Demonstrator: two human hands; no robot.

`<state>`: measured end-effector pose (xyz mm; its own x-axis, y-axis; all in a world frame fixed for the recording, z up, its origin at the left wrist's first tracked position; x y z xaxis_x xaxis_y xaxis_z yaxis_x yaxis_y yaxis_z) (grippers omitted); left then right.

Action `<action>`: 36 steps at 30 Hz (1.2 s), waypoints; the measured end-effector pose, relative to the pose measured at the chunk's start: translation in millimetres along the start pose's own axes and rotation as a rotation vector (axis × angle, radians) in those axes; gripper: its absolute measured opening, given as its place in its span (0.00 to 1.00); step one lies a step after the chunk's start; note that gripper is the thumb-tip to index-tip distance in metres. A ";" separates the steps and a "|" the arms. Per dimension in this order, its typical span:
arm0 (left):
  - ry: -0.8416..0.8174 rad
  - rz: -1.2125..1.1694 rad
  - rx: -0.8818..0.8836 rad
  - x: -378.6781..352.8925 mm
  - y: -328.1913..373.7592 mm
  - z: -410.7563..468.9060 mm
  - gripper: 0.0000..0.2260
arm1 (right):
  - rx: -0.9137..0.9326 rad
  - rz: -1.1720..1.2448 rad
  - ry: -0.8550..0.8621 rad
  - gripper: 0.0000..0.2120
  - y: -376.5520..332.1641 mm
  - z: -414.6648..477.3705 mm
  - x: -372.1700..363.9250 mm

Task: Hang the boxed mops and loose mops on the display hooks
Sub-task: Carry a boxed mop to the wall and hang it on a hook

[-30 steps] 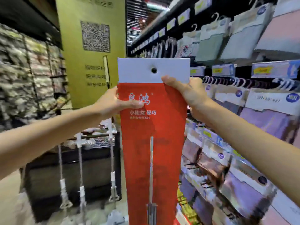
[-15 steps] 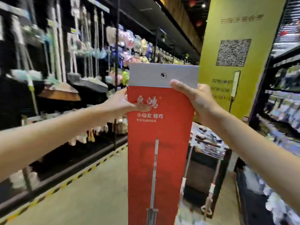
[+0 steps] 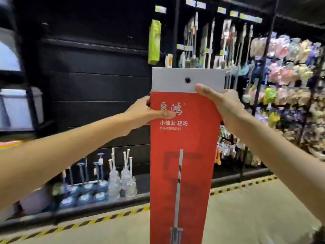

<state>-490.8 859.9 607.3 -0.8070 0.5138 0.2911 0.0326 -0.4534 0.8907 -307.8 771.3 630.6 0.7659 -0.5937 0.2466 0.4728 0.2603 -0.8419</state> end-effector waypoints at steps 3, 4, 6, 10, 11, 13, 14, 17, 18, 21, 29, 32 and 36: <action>0.130 0.051 0.045 88.8 -24.6 -8.5 0.39 | 0.027 0.064 -0.110 0.22 -13.0 26.6 -90.0; 0.172 0.064 0.053 116.5 -31.6 -10.0 0.41 | 0.018 0.098 -0.147 0.21 -15.3 35.2 -119.5; 0.256 0.066 0.073 164.0 -43.2 -14.9 0.42 | 0.013 0.139 -0.182 0.27 -23.8 52.5 -171.4; 0.396 0.078 0.091 254.5 -67.0 -22.9 0.42 | 0.030 0.165 -0.279 0.34 -39.2 82.6 -274.8; 0.417 0.079 0.095 274.5 -74.0 -23.6 0.41 | 0.035 0.175 -0.310 0.36 -42.8 89.6 -299.2; 0.448 0.085 0.101 311.3 -88.8 -21.0 0.38 | 0.034 0.180 -0.361 0.45 -47.4 104.6 -345.6; 0.461 0.086 0.099 329.3 -97.2 -17.6 0.36 | 0.032 0.180 -0.380 0.47 -47.8 113.4 -367.3; 0.510 0.100 0.104 380.5 -122.8 -4.1 0.27 | 0.041 0.195 -0.450 0.43 -48.0 139.1 -431.2; 0.526 0.103 0.110 396.8 -130.1 1.3 0.24 | 0.040 0.203 -0.471 0.40 -47.4 149.5 -451.2; 0.537 0.126 0.125 438.1 -145.9 22.4 0.26 | 0.039 0.227 -0.511 0.38 -49.8 180.5 -500.9; 0.629 0.143 0.109 551.8 -184.8 89.2 0.11 | 0.086 0.247 -0.497 0.56 -60.1 272.3 -620.1; 0.648 0.145 0.083 597.9 -209.4 117.8 0.06 | 0.070 0.252 -0.482 0.55 -57.7 306.6 -664.8; 0.649 0.142 0.031 662.2 -246.3 160.2 0.08 | 0.035 0.290 -0.478 0.44 -54.6 348.0 -730.1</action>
<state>-938.8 1428.5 636.6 -0.9847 -0.0968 0.1452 0.1736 -0.4580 0.8718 -741.2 1455.6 663.6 0.9751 -0.0849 0.2047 0.2215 0.3910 -0.8933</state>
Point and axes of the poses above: each hand's wrist, its own z-axis towards the middle knuckle, its own x-axis out of the back of the hand, y = z × x, the point moved 8 cm from there along z, towards the middle knuckle, and after that the axes turned 13 degrees about -z, right-handed, at the moved point
